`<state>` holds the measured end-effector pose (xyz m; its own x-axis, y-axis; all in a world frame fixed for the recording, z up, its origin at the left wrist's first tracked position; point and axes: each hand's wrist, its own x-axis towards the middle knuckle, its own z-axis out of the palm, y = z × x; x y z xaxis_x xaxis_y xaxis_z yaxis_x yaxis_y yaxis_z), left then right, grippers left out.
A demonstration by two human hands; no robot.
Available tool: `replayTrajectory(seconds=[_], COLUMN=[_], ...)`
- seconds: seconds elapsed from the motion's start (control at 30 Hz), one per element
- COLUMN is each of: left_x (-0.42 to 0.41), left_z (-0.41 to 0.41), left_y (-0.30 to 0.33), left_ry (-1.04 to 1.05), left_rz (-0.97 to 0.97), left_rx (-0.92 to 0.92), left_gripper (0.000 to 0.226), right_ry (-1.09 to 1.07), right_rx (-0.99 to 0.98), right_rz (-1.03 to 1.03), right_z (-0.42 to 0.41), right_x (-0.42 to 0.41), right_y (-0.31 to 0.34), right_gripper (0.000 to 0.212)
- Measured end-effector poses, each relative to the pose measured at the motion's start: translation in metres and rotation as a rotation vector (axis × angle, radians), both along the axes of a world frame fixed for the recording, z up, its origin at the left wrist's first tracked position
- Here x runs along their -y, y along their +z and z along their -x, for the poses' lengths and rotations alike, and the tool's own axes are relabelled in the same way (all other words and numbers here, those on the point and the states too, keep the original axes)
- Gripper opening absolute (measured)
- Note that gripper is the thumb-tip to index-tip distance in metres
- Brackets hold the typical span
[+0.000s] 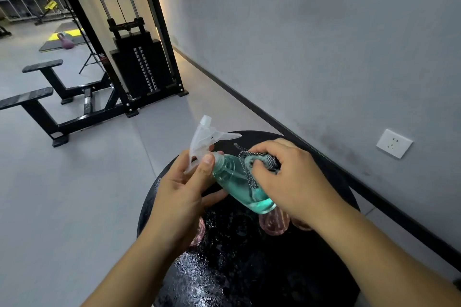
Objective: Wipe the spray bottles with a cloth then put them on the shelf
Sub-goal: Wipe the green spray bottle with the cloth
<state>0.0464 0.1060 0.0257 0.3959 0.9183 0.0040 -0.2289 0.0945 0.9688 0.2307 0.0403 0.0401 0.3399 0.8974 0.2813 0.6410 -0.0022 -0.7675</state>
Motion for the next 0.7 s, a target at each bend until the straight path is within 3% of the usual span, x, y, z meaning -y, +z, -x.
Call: replayTrajectory(seconds=[0.23, 0.43, 0.7], left_x=[0.002, -0.004, 0.0], left_z=[-0.005, 0.001, -0.005], left_y=[0.0, -0.001, -0.001], left_ry=[-0.004, 0.025, 0.056], left_rz=[-0.024, 0.003, 0.026], left_rx=[0.01, 0.047, 0.058], left_gripper=[0.037, 0.04, 0.03], right_ry=[0.029, -0.085, 0.043], right_rx=[0.031, -0.032, 0.013], right_rz=[-0.089, 0.069, -0.088], right_z=[0.009, -0.008, 0.01], right_x=[0.008, 0.005, 0.007], right_y=[0.003, -0.011, -0.003], right_gripper=[0.02, 0.017, 0.023])
